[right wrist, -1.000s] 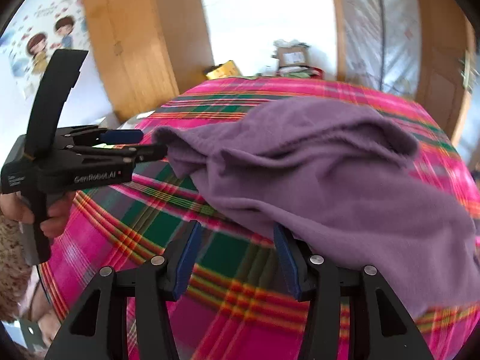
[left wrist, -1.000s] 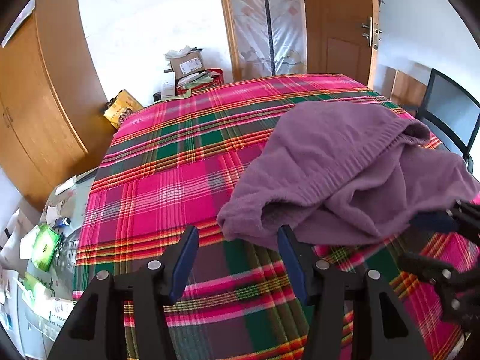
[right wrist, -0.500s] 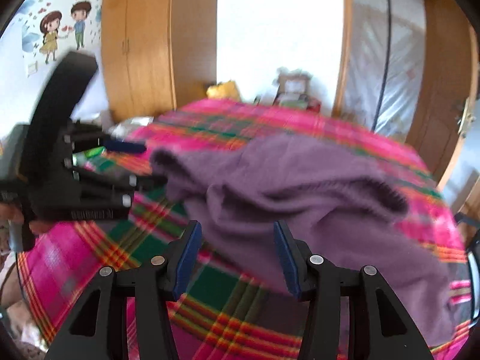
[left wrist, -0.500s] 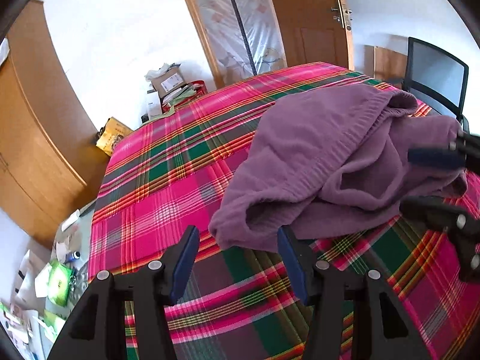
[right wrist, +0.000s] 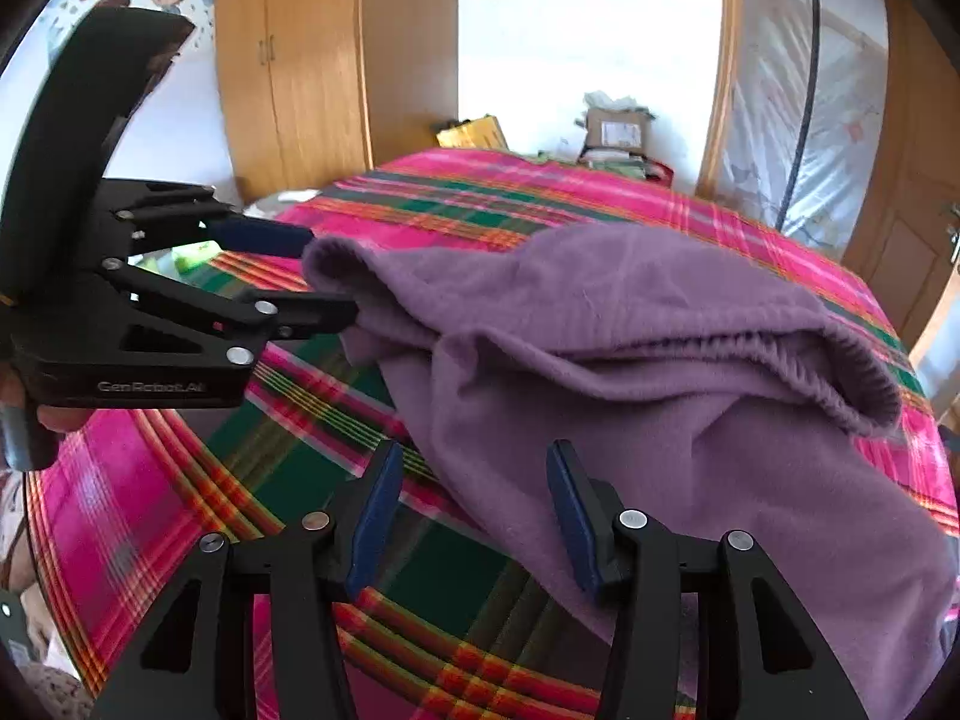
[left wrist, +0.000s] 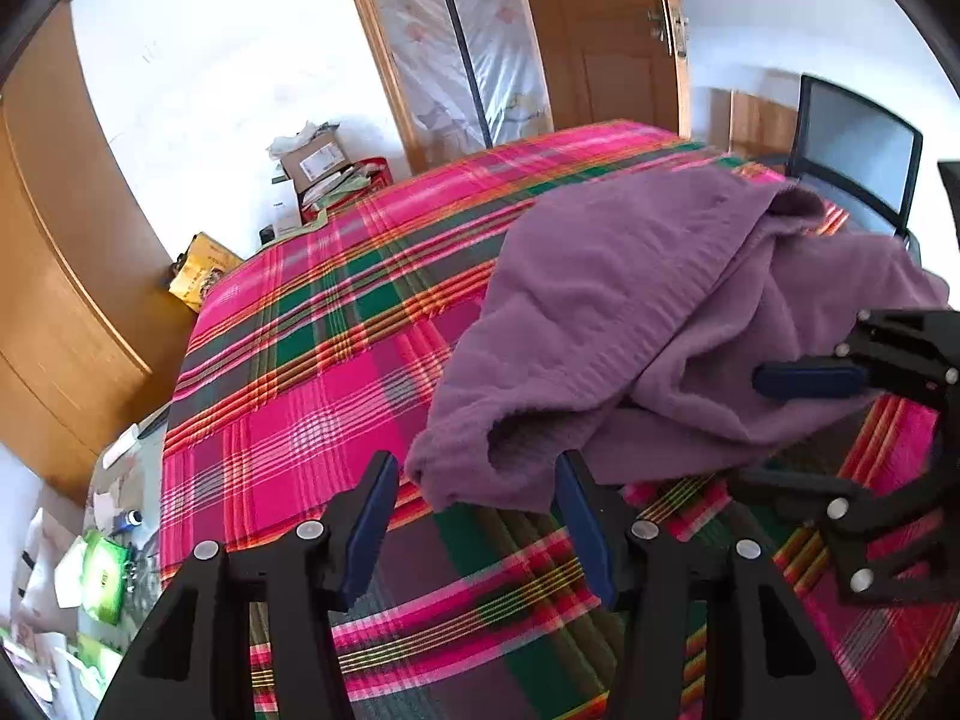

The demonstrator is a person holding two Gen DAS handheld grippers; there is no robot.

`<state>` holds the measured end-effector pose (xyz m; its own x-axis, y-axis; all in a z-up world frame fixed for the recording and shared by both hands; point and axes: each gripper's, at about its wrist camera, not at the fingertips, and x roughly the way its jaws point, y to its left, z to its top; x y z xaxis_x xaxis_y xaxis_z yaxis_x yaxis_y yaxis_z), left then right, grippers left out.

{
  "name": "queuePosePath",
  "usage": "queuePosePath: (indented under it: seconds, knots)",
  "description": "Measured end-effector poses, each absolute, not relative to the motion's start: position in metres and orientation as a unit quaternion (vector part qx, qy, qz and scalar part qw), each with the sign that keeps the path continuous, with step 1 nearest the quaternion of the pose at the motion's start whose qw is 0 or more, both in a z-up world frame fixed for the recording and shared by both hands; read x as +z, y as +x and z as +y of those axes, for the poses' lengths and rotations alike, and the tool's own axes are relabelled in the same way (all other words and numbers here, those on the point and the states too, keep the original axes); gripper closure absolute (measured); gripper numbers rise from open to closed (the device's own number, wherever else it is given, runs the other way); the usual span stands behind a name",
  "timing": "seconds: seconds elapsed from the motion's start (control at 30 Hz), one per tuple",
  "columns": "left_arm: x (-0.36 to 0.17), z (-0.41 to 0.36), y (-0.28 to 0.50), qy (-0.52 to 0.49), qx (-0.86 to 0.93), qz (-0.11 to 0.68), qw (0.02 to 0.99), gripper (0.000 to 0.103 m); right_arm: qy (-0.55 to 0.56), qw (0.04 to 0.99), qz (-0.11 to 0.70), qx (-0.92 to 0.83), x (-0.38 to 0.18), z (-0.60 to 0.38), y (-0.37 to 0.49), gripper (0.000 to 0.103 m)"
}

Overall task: Fold clothes
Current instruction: 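Move both grippers toward the ribbed waistband of the purple garment, then close the right gripper on the purple fleece while the left gripper grasps the waistband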

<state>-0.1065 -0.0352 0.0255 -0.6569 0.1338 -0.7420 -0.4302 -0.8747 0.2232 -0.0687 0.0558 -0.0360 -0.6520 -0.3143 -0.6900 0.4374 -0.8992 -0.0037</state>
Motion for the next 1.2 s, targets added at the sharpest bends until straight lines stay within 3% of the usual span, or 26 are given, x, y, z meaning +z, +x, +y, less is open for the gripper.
queuePosePath:
  seconds: [0.73,0.8,0.93,1.1,1.2]
  knots:
    - [0.005,-0.013,-0.110,-0.345,0.874,0.307,0.151,0.050,0.384,0.197,0.068,-0.900,-0.042,0.055,-0.075,0.051]
    - [0.004,-0.012,-0.115,-0.346,0.875,0.301,0.156,0.056,0.385,0.196,0.067,-0.899,-0.042,0.056,-0.075,0.051]
    - [0.007,-0.018,-0.125,-0.360,0.880,0.261,0.168,0.081,0.388,0.198,0.064,-0.898,-0.043,0.056,-0.077,0.051]
    - [0.021,-0.038,-0.137,-0.375,0.893,0.189,0.163,0.088,0.391,0.212,0.041,-0.895,-0.042,0.062,-0.082,0.061]
    - [0.031,-0.052,-0.146,-0.376,0.903,0.144,0.153,0.090,0.392,0.210,0.032,-0.895,-0.042,0.062,-0.083,0.061]
